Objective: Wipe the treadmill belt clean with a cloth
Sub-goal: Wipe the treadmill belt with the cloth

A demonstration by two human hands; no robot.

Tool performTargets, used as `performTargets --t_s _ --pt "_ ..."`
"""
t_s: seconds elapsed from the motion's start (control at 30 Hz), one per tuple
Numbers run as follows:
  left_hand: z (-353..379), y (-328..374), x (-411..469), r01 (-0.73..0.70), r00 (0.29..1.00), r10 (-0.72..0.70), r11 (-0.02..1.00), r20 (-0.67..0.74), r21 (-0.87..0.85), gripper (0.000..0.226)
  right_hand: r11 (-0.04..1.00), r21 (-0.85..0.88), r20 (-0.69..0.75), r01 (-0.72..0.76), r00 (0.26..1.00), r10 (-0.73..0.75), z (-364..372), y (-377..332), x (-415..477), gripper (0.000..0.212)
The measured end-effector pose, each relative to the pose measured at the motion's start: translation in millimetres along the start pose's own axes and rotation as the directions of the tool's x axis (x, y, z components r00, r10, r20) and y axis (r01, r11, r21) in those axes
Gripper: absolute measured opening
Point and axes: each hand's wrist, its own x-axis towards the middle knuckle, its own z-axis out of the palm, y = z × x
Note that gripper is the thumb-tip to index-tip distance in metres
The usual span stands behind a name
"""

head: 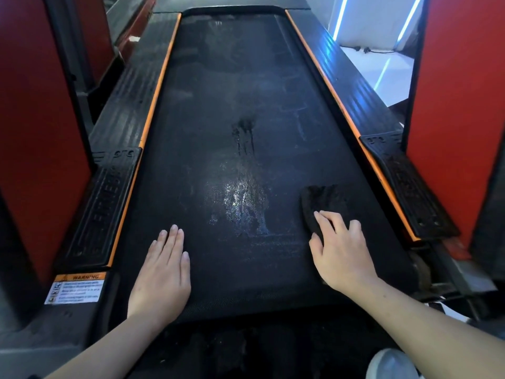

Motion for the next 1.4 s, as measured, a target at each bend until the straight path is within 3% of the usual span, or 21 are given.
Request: performTargets --t_s 0.33,0.6,0.77,0.87,1.4 --pt "1 1 -39 0.0 0.999 -0.003 0.998 -0.045 -0.068 0.06 0.982 0.189 0.022 -0.017 1.0 0.013 -13 6 -35 0.049" --pt "-30 8 -8 0.04 0.986 -0.044 0.999 -0.164 -0.029 0.053 0.944 0.323 -0.078 -0.067 0.992 0.097 -20 12 -8 0.039" --pt "-15 -10 30 -0.018 0.998 0.023 0.996 -0.055 0.087 0.064 0.948 0.294 0.006 -0.121 0.992 0.125 -8 9 30 0.046" --pt "-1 -13 24 -0.011 1.0 0.011 0.993 -0.002 0.12 0.07 0.985 0.153 0.05 -0.076 0.996 0.069 4 9 28 0.053" --pt "3 -12 8 0.009 1.0 -0.009 1.0 -0.01 -0.016 0.068 0.998 0.047 0.027 -0.04 0.999 0.039 1 11 7 0.052"
